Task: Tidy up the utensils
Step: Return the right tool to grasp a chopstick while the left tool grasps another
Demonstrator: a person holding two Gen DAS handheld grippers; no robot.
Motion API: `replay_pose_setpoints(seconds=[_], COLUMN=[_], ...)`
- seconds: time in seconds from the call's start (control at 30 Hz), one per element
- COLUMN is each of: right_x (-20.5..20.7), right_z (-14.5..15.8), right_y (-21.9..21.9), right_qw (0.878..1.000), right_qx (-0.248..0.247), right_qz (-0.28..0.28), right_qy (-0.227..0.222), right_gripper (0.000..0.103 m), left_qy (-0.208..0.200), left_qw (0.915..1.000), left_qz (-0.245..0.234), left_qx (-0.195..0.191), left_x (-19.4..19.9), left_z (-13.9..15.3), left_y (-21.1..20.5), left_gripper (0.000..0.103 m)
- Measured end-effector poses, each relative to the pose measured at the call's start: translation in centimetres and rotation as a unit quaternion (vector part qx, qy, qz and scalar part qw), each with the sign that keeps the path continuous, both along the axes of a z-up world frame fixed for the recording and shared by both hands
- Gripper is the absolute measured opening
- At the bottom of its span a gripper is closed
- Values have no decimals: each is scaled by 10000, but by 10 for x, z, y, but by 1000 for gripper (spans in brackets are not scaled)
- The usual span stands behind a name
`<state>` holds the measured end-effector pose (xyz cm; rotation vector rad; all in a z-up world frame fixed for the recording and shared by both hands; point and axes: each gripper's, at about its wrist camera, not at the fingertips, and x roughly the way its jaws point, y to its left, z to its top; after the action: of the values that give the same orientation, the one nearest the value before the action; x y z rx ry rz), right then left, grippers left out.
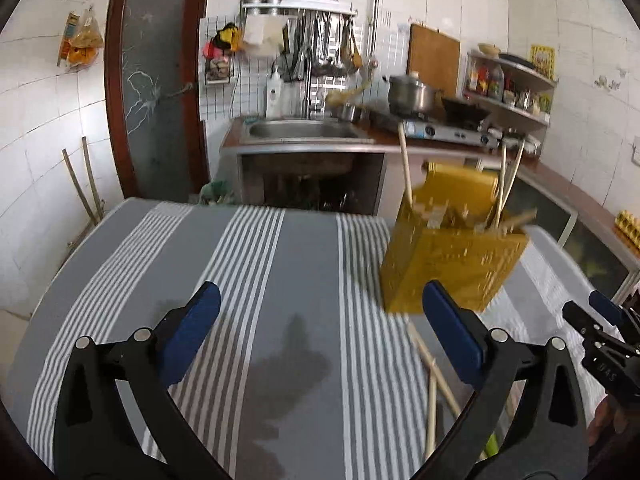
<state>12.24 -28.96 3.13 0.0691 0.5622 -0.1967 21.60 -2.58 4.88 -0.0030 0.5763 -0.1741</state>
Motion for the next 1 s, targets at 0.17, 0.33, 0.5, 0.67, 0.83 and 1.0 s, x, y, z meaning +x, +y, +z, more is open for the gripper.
replay_pose_setpoints(seconds=[0.17, 0.33, 0.5, 0.67, 0.83, 1.0], right_x=[6, 14, 25, 38, 39, 32], right_z=[-37, -59, -73, -80, -79, -78], right_y=[0, -3, 2, 10, 11, 6], right_qw=[9977, 9941, 9902, 9878, 9879, 9884], right_qx=[197, 450, 588, 504, 630, 541], right_qz=[-95, -192, -163, -189, -55, -43], right_qy=[641, 970, 1256, 1460, 1416, 1422], right_gripper=[68, 65, 50, 31, 9, 7], left_qy=[227, 674, 1028, 1244, 1413, 1614], left_qw=[9986, 9961, 9923, 9883, 9849, 9798], left_qz=[-115, -278, -448, -603, -760, -888], left_qx=[463, 504, 527, 645, 656, 775], left_x=[-7, -2, 1, 1, 0, 1], left_z=[-33, -61, -80, -94, -101, -112], left_y=[-20, -32, -42, -57, -69, -81], left_gripper=[98, 98, 98, 97, 97, 92])
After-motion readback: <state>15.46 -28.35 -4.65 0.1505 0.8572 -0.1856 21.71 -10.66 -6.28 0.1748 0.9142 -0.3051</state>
